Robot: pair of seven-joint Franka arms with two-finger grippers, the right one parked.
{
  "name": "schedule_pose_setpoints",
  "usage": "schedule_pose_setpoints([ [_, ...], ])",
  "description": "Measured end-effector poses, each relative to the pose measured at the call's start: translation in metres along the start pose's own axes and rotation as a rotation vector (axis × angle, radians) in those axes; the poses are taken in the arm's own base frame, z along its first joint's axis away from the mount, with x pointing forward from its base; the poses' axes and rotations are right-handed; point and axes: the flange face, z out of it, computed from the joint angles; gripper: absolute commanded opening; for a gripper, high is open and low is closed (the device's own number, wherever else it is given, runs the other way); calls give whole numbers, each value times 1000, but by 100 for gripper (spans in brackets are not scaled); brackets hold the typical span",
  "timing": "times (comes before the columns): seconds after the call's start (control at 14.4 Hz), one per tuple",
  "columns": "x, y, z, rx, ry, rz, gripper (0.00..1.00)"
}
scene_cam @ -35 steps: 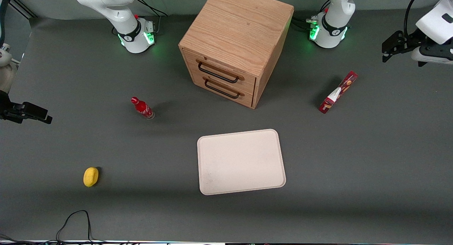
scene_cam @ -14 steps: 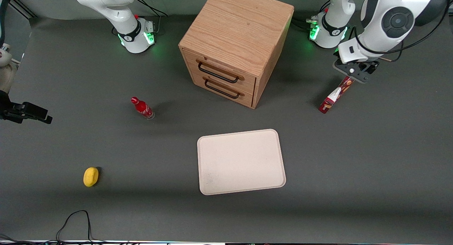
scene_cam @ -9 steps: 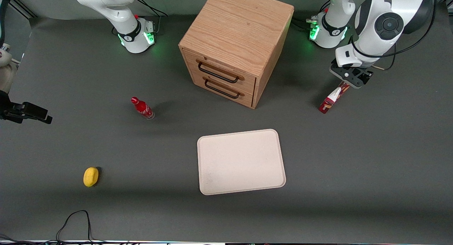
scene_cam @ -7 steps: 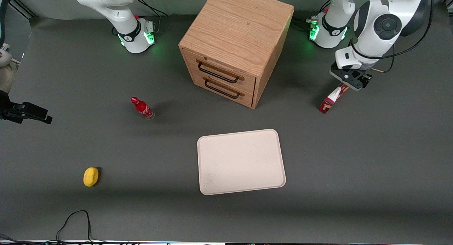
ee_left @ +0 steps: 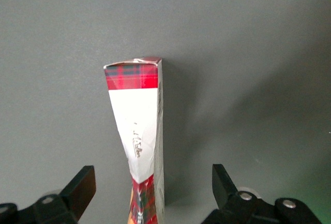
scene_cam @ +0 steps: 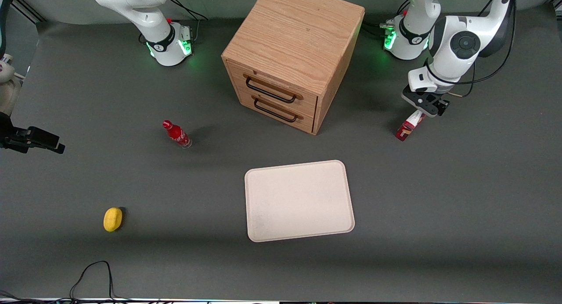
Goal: Place red cookie box on tray
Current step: 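Lower the left gripper and close it on the cookie box, then lift the cookie box upright with the left gripper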
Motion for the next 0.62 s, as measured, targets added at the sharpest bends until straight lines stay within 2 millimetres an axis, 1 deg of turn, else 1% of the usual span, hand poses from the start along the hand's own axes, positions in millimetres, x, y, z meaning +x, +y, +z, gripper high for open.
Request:
schedule_pose_setpoints([
  [0.14, 1, 0, 7, -8, -1, -1, 96],
  [0.28, 1, -1, 14, -17, -5, -4, 90],
  [0.35, 1, -2, 16, -18, -1, -5, 77],
  [0.42, 1, -3, 19, -19, 1, -7, 49],
  [0.49, 1, -3, 21, -23, -2, -7, 2],
  [0.62, 1, -2, 22, -27, -6, -8, 0],
])
